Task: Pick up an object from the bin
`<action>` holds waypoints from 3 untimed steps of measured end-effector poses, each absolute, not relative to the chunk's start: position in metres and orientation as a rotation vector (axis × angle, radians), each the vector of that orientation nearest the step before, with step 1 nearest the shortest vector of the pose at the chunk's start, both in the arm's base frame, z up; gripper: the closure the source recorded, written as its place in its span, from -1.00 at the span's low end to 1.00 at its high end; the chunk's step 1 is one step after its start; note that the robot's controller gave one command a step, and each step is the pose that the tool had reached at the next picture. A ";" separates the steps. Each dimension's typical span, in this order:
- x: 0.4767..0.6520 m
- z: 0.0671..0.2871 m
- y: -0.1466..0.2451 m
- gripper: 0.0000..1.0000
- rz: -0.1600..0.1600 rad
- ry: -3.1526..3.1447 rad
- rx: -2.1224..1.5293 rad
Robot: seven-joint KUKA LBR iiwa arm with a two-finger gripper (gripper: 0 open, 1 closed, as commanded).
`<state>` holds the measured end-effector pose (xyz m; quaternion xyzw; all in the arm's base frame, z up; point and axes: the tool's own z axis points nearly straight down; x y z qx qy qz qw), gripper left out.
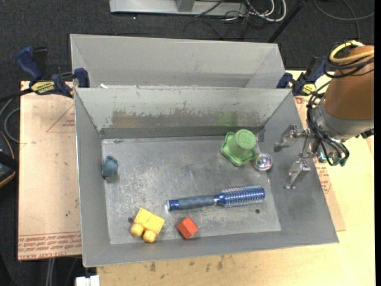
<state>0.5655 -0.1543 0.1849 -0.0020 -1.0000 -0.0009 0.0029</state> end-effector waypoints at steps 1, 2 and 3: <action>0.552 0.073 -0.113 -1.00 0.000 -3.147 -0.123; 0.553 0.077 -0.114 1.00 0.002 -3.152 -0.122; 0.627 0.078 -0.059 1.00 0.007 -3.151 -0.087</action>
Offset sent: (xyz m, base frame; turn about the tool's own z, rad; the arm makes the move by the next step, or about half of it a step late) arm -0.0170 0.0408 -0.1149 0.0749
